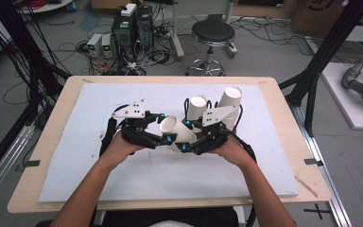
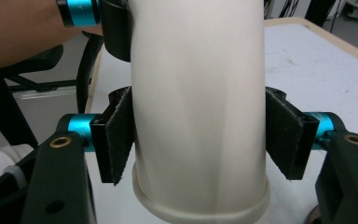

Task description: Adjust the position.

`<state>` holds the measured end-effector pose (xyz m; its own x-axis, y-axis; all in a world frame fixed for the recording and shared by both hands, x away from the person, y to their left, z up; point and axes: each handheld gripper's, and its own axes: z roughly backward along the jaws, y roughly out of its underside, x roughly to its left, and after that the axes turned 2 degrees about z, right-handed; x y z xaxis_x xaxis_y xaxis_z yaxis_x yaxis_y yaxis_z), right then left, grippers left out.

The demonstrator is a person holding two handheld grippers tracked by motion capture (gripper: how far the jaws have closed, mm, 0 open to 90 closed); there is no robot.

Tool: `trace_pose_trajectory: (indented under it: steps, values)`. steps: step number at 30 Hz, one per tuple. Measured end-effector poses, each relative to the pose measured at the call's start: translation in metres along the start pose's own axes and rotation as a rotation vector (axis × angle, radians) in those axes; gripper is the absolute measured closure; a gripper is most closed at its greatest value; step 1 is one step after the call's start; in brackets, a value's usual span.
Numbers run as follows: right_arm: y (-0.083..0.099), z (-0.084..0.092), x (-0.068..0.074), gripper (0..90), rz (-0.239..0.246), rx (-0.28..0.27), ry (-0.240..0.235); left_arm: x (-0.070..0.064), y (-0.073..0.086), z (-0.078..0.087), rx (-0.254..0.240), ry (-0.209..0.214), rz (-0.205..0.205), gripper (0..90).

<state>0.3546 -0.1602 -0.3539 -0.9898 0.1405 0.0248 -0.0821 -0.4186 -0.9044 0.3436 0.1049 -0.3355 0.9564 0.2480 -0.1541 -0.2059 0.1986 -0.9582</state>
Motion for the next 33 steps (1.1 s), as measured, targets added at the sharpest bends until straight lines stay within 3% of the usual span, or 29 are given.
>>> trace_pose_trajectory:
  steps: [7, 11, 14, 18, 22, 28, 33]
  values:
    - [0.000, -0.001, 0.003, 30.8, 0.010, 0.013, 0.014, 0.001, 0.001, 0.002, -0.009, 0.020, 0.007, 34.5]
    - [0.003, 0.000, 0.005, 22.6, 0.014, -0.030, 0.050, 0.002, 0.000, 0.007, -0.043, 0.018, 0.012, 35.1]
    - [0.005, 0.001, 0.005, 22.8, -0.014, -0.059, 0.052, 0.004, 0.000, 0.011, -0.071, 0.021, 0.019, 35.6]
    - [0.007, -0.004, 0.006, 21.5, -0.016, -0.089, 0.048, 0.002, 0.000, 0.008, -0.105, 0.056, 0.027, 35.9]
    - [0.006, -0.008, 0.010, 29.6, 0.022, -0.065, 0.043, -0.001, 0.000, 0.004, -0.092, 0.065, 0.005, 36.0]
    - [0.006, -0.006, 0.010, 31.9, 0.036, -0.063, 0.043, 0.000, 0.001, 0.003, -0.088, 0.071, 0.010, 36.0]
    - [0.007, -0.006, 0.008, 32.6, 0.041, -0.041, 0.043, 0.001, 0.003, 0.002, -0.057, 0.063, 0.008, 35.1]
